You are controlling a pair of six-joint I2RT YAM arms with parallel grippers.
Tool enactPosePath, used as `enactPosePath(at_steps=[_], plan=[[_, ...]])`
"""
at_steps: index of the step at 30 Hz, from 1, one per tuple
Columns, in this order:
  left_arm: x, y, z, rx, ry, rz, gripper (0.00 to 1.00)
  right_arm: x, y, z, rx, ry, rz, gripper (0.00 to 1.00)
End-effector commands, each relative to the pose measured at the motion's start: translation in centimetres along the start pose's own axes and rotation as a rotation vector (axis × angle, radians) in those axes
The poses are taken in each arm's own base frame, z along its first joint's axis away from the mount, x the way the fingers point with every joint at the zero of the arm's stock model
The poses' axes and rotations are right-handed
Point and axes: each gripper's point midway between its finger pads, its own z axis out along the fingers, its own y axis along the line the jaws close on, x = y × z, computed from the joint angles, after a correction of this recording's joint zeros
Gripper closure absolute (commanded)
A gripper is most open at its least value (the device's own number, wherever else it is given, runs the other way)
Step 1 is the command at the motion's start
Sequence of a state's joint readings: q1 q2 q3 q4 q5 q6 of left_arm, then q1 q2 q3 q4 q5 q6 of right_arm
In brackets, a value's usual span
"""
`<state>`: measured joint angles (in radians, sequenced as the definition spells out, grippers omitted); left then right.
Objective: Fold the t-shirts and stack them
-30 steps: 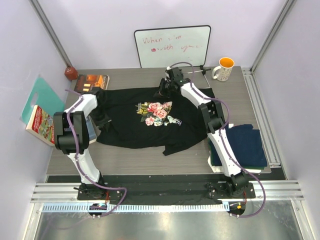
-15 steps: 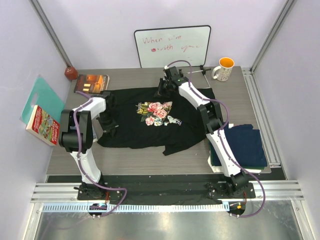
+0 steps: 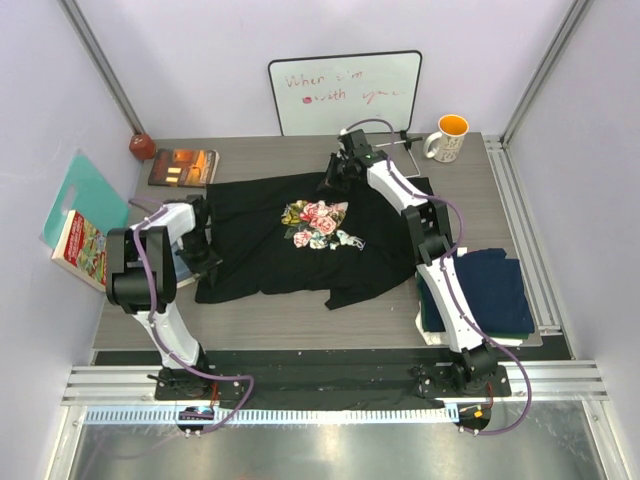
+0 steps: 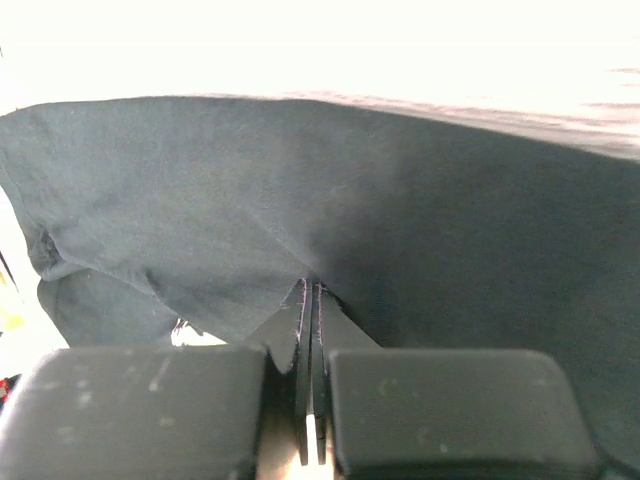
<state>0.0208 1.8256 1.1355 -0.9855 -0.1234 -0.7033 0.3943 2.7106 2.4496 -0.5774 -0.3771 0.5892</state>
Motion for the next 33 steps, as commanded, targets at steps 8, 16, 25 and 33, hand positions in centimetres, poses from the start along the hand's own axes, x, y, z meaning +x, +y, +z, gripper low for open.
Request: enactPosePath(at_steps=[8, 16, 25, 33], plan=[[-0.3, 3.5, -0.7, -0.1, -0.029, -0.058, 1.0, 2.1, -6.4, 0.8, 0.117, 0.077, 0.075, 0.98], [-2.1, 3.3, -2.9, -0.099, -0.089, -0.071, 0.9, 2.1, -2.8, 1.2, -0.046, 0.093, 0.071, 0.81], [-9.0, -1.7, -7.6, 0.069, -0.243, -0.083, 0.82, -1.1, 4.4, -3.4, -0.243, 0.015, 0.035, 0.73], [-12.3, -9.4, -5.1, 0.194, -0.204, -0.025, 0.83, 0.2, 1.4, -9.1, -0.165, 0.005, 0.062, 0.71]])
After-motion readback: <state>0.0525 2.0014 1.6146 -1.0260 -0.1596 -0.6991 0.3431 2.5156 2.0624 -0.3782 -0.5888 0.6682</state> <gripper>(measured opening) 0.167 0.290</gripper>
